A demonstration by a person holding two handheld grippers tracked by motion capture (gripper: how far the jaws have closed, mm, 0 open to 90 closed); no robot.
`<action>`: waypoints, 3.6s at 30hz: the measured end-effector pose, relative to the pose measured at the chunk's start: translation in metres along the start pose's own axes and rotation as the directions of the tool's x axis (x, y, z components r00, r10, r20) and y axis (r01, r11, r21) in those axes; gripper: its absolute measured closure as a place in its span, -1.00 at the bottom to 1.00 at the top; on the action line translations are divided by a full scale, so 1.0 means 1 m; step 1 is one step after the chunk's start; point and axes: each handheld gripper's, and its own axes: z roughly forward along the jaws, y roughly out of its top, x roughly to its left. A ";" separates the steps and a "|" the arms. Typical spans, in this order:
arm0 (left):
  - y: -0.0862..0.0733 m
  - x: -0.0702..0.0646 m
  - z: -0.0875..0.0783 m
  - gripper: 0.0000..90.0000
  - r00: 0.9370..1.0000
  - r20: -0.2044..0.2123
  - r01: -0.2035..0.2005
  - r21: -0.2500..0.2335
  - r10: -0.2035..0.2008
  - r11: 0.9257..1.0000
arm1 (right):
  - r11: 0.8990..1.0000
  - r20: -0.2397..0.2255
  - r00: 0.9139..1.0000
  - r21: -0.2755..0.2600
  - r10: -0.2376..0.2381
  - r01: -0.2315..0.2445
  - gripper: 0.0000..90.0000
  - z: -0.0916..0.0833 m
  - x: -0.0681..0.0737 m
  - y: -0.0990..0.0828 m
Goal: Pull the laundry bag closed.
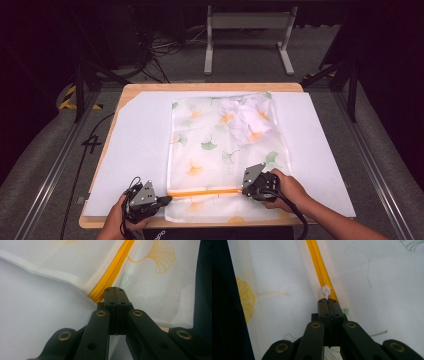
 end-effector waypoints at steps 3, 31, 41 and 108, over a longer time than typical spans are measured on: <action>0.000 0.000 0.000 1.00 1.000 0.000 0.000 0.000 0.000 1.000 | 1.000 0.003 1.000 0.006 0.003 -0.003 1.00 -0.004 -0.001 -0.003; 0.000 0.001 0.000 1.00 1.000 0.007 0.008 -0.001 -0.008 1.000 | 0.987 0.076 0.984 0.019 0.158 -0.160 1.00 -0.038 -0.017 -0.069; -0.001 0.001 0.000 1.00 1.000 0.008 0.009 -0.003 -0.009 1.000 | 0.980 0.084 0.977 0.019 0.196 -0.198 1.00 -0.042 -0.020 -0.083; 0.000 0.002 0.000 1.00 1.000 0.008 0.024 -0.008 -0.024 1.000 | 0.935 0.127 0.930 -0.134 0.344 -0.328 1.00 -0.073 -0.025 -0.139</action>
